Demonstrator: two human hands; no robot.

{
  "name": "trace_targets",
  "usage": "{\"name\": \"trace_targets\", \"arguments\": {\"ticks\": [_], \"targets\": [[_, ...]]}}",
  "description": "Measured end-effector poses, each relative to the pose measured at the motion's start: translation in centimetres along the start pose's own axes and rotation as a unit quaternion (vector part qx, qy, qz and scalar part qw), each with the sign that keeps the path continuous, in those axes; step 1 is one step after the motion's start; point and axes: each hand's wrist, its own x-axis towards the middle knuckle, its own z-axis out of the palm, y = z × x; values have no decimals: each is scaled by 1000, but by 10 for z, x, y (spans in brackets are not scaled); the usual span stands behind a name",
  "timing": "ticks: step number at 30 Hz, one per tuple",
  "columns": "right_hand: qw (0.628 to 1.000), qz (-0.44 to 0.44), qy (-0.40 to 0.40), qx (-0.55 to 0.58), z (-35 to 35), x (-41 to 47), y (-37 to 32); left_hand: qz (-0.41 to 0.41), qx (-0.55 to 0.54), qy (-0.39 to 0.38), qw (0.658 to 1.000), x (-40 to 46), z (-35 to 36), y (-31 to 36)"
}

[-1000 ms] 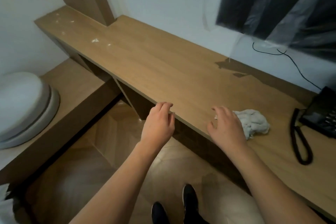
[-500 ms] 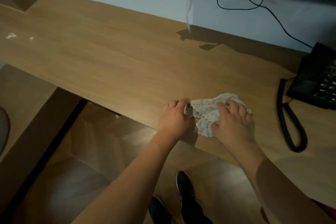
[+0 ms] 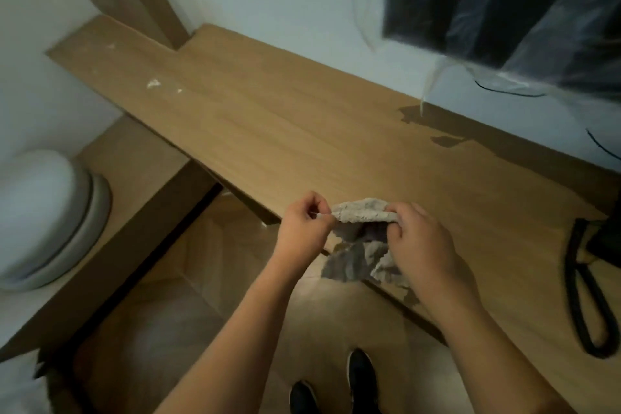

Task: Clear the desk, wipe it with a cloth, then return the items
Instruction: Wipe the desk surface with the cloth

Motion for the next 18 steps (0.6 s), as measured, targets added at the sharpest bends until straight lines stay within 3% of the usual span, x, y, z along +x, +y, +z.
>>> {"name": "trace_targets", "arguments": {"ticks": [5, 11, 14, 18], "targets": [[993, -112, -23, 3, 11, 3, -101, -2, -48, 140, 989, -26, -102, 14], [974, -217, -59, -18, 39, 1, -222, -29, -98, 293, 951, -59, -219, -9], [965, -253, -71, -21, 56, -4, -274, -57, -137, 322, 935, -63, -271, -35], [958, -269, -90, -50, 84, -13, -337, -92, -169, 295, 936, -62, -332, -65]]}}
